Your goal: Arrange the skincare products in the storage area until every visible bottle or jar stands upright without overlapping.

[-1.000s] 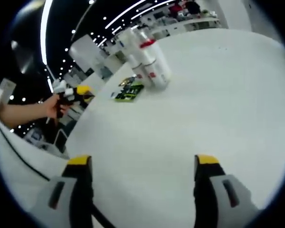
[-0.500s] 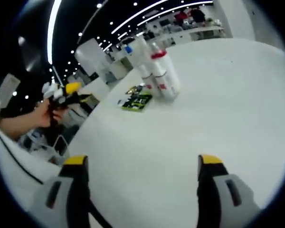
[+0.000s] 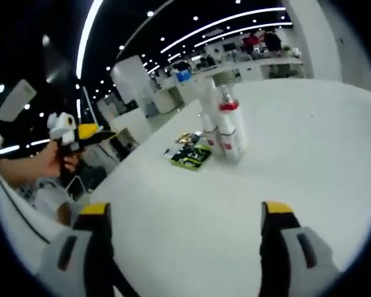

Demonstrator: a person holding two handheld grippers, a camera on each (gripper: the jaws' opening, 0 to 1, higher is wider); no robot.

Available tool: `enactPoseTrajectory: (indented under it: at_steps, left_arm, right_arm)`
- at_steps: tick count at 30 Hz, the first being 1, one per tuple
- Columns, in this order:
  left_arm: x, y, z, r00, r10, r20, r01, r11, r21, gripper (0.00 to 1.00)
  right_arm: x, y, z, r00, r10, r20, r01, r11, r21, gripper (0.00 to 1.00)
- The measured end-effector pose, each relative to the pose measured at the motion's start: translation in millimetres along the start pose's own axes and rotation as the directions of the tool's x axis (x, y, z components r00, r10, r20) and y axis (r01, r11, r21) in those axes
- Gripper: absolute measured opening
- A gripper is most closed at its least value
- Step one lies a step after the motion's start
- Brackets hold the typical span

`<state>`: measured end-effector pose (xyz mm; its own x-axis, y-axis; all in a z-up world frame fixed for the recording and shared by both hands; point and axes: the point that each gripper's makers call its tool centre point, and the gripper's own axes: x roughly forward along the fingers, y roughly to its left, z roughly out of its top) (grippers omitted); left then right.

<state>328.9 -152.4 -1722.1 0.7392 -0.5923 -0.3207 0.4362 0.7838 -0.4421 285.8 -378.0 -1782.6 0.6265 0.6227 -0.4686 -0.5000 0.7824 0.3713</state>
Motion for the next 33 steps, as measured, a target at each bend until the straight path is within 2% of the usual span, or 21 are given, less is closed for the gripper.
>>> enactPoseTrajectory:
  at_steps: [7,14,19,27,33]
  left_arm:
    - [-14,-10.9,-10.0,1.000,0.024,0.008,-0.025,0.998,0.061,0.76]
    - [-25,-17.8,-7.6,0.997,0.061,0.054,-0.067,0.991,0.117,0.82]
    - [-34,-16.2,-8.6,0.993,0.092,0.078,-0.103,0.984,0.144,0.89]
    - [-51,-14.8,-13.9,0.983,0.145,0.109,-0.163,0.970,0.182,0.99]
    - [-63,-14.4,-18.3,0.976,0.178,0.127,-0.201,0.958,0.206,1.00]
  right_arm:
    - [-18,5,28.0,0.996,-0.001,0.090,0.005,0.999,-0.036,0.99]
    - [-43,5,49.2,0.981,-0.017,0.191,0.028,0.998,-0.051,0.99]
    - [-55,7,52.0,0.974,-0.019,0.224,0.036,0.997,-0.069,0.99]
    - [-64,7,53.0,0.973,-0.018,0.230,0.040,0.995,-0.092,0.99]
    - [-64,10,45.7,0.976,-0.008,0.216,0.032,0.994,-0.107,0.99]
